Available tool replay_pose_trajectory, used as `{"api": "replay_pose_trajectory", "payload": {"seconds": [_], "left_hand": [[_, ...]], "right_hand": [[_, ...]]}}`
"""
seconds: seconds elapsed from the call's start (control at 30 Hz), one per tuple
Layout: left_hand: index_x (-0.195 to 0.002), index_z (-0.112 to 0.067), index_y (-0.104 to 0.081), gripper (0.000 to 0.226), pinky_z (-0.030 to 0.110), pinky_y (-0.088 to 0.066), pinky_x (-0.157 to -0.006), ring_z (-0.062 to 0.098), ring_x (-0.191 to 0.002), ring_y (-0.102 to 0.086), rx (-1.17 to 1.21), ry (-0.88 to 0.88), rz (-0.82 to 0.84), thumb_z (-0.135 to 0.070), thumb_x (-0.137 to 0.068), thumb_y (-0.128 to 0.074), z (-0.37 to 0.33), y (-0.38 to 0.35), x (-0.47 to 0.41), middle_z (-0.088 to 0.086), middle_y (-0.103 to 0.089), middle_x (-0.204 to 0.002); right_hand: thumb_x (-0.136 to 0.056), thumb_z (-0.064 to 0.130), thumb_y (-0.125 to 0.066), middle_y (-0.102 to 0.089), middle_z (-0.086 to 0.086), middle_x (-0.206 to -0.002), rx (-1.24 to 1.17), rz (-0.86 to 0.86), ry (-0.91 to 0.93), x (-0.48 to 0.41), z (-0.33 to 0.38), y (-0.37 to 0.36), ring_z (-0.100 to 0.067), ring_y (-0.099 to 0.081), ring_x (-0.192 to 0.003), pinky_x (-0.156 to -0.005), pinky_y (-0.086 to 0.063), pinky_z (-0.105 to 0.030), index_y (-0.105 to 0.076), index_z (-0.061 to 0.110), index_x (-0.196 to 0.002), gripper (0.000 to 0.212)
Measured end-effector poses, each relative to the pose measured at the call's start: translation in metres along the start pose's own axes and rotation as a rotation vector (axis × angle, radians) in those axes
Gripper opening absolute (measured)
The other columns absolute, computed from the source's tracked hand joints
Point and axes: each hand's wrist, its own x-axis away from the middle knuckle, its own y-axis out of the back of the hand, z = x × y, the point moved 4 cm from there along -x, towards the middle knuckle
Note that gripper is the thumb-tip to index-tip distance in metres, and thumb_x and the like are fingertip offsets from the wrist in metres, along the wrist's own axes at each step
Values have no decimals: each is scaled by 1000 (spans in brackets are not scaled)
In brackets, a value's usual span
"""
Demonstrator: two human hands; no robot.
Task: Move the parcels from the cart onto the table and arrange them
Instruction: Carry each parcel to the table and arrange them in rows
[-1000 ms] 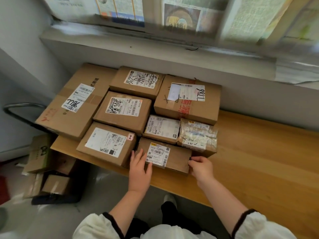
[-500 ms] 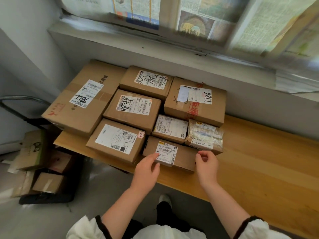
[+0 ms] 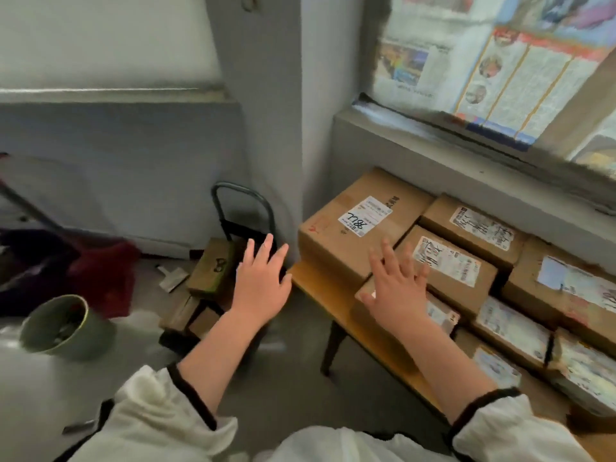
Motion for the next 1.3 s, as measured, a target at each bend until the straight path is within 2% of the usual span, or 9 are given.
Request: {"api": "replay_pose_trajectory", "payload": {"seconds": [0.1,0.2,0.4,0.73,0.9,1.0,1.07,1.2,1.3], "left_hand": [[-147,-23,-31,58,51,-25,-111,35,-143,-6,-130,188,13,-35,-93,-50,87,28,12,5,-14,-158],[-148,-27,-26,61,54,-25,-110,34,-144,-2,-145,379,15,-38,-93,-49,156,48,29,3,-9,-159],[-149,-29,-22,63,54,-21,-109,34,-144,1,-121,578,42,-40,-93,-48,243,58,32,2,-5,-159],[-150,-29,-16,64,56,-19,-110,32,-145,1,-66,762,178,-39,-95,-46,369,22,-57,-2,-2,-160],[-151,-26,-11,66,55,-24,-111,30,-145,-8,-33,752,296,-37,-96,-45,420,-19,-120,-4,-8,-159],[-151,-24,-9,67,52,-26,-111,29,-144,-11,106,786,349,-35,-96,-46,447,-66,-148,-3,-10,-159],[-151,-21,-11,69,43,-28,-111,28,-143,-19,271,850,324,-33,-95,-49,467,-103,-160,3,-17,-157],[-150,-18,-19,69,27,-36,-89,27,-128,-43,831,1287,176,-34,-93,-55,506,-188,-169,8,-38,-148],[-150,-16,-19,72,29,-37,-90,28,-128,-43,1031,1527,67,-33,-92,-58,534,-254,-171,10,-39,-146]], "right_hand": [[-88,53,-48,39,3,-144,-11,19,103,-20,61,-4,-30,37,-132,-104,18,-56,8,30,-149,85],[-89,53,-46,28,4,-154,-30,60,185,-36,114,-10,-31,30,-139,-109,9,-58,5,29,-150,82],[-93,52,-40,21,0,-157,32,150,328,-86,196,-22,-32,23,-141,-113,0,-57,2,30,-151,75],[-96,43,-42,11,3,-159,-19,353,411,-242,305,-81,-28,14,-145,-115,-7,-53,-7,29,-151,67],[-94,39,-48,-1,2,-160,-1,455,393,-329,340,-139,-26,2,-146,-115,-18,-50,-16,23,-150,66],[-94,37,-50,-5,-1,-160,25,546,403,-372,361,-184,-28,-3,-146,-115,-20,-48,-18,19,-150,67],[-94,36,-50,-8,-3,-159,43,608,413,-393,377,-217,-28,-7,-145,-115,-21,-47,-18,17,-150,67],[-94,35,-51,-12,-7,-158,71,720,483,-432,404,-294,-28,-13,-144,-115,-23,-43,-19,14,-150,67],[-93,31,-53,-26,-14,-153,62,782,548,-468,419,-359,-31,-25,-140,-111,-28,-37,-29,7,-146,63]]}}
